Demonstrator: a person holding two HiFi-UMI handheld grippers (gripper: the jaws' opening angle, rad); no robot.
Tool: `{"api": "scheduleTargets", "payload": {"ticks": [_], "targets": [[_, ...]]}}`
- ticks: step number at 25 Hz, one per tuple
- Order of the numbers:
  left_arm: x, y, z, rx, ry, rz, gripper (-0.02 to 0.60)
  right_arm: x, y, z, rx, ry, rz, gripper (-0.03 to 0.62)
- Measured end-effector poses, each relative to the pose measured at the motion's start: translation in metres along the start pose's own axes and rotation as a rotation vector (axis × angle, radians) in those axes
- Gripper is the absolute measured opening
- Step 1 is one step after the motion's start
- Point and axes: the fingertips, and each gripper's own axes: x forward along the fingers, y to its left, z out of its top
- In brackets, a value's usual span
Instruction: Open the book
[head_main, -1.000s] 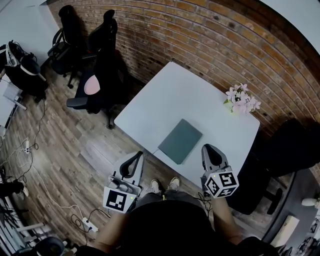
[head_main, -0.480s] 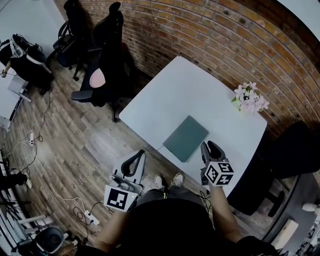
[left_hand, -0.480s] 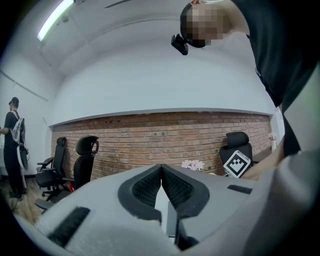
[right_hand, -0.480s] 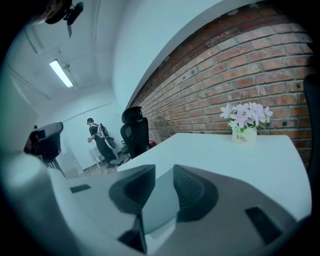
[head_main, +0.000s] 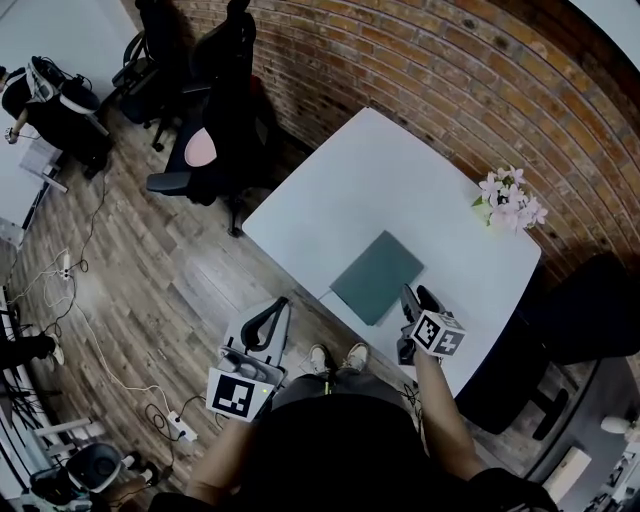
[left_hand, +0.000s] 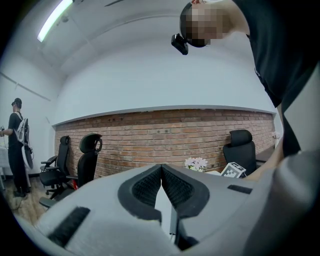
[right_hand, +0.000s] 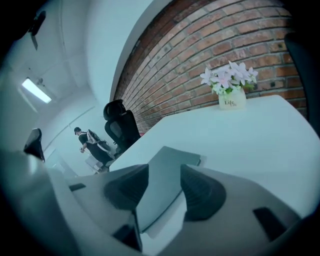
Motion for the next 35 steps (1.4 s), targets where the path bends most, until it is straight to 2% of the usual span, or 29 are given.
{"api": "scheduleTargets", "payload": {"ticks": [5, 13, 20, 29, 35], "targets": [[-0.001, 0.006, -0.003, -0.001, 0.016, 0.014, 0.023, 0.016, -0.017, -0.022, 0.146, 0.037, -0.026, 0.235], [0.001, 0.010, -0.010, -0.006, 0.037, 0.025, 0.023, 0.033, -0.023, -0.045, 0.180, 0.100, -0.042, 0.238], [0.001, 0.017, -0.015, -0.025, 0.056, 0.035, 0.023, 0.043, -0.018, -0.047, 0.177, 0.115, -0.046, 0.235], [0.007, 0.021, -0.021, -0.040, 0.061, 0.019, 0.023, 0.047, -0.027, -0.051, 0.163, 0.132, -0.131, 0.140], [0.010, 0.019, -0.020, -0.041, 0.054, 0.006, 0.023, 0.045, -0.030, -0.052, 0.162, 0.136, -0.135, 0.118]]}}
